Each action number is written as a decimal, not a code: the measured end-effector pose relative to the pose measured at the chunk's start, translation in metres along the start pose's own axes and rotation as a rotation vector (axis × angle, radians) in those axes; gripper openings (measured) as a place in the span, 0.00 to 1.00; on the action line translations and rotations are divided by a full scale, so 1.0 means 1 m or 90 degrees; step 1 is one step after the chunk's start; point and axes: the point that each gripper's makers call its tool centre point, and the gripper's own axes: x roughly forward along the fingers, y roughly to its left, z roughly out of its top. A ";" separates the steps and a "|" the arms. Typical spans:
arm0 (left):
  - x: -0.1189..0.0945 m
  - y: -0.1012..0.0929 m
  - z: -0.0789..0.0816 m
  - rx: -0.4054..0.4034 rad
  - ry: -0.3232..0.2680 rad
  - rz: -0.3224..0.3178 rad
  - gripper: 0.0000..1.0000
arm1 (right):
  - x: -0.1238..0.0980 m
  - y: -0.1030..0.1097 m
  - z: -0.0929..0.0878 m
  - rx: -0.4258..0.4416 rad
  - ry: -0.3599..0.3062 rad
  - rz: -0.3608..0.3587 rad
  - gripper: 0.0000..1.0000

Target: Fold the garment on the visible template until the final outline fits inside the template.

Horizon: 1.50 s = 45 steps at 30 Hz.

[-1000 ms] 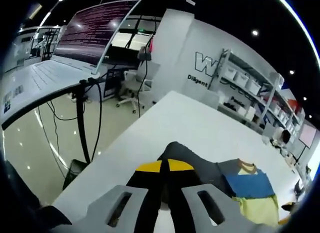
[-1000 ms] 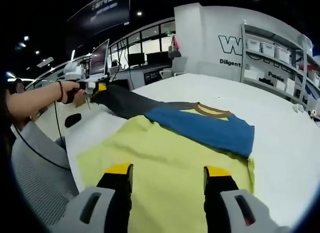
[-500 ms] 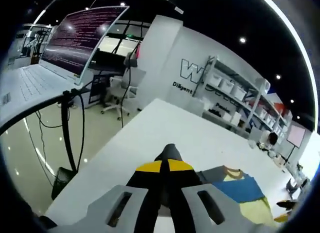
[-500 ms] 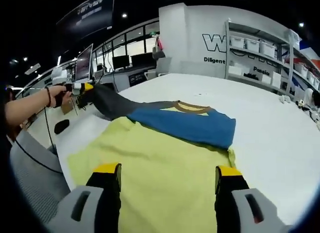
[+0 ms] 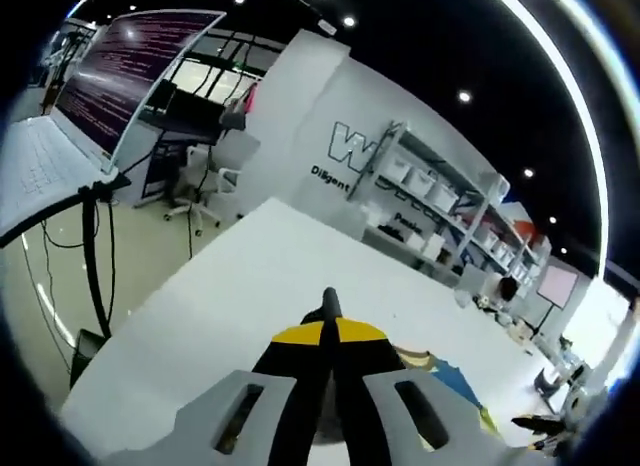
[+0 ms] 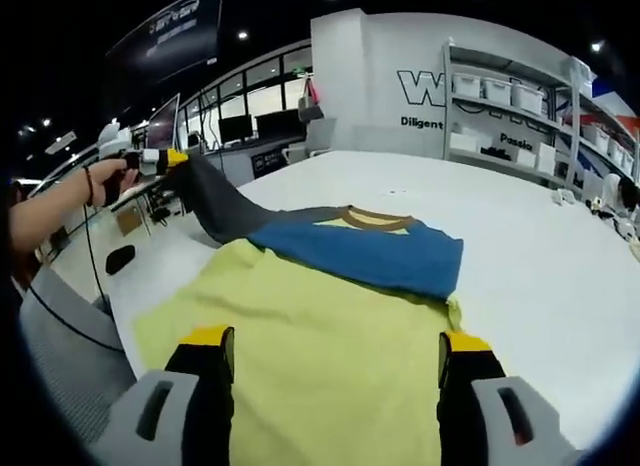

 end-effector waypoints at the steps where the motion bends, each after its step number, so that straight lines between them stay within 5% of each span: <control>1: 0.001 -0.004 0.001 0.000 -0.001 -0.006 0.00 | 0.000 -0.001 0.001 0.001 -0.002 -0.001 0.83; 14: -0.003 -0.089 -0.001 -0.043 -0.003 -0.085 0.00 | -0.001 0.000 0.006 -0.006 -0.016 0.000 0.83; 31: 0.017 -0.151 -0.006 -0.054 0.009 -0.138 0.00 | -0.002 0.003 0.010 -0.012 -0.026 0.004 0.82; 45: 0.046 -0.208 -0.040 -0.035 0.069 -0.187 0.00 | -0.002 0.003 0.009 -0.012 -0.024 0.006 0.82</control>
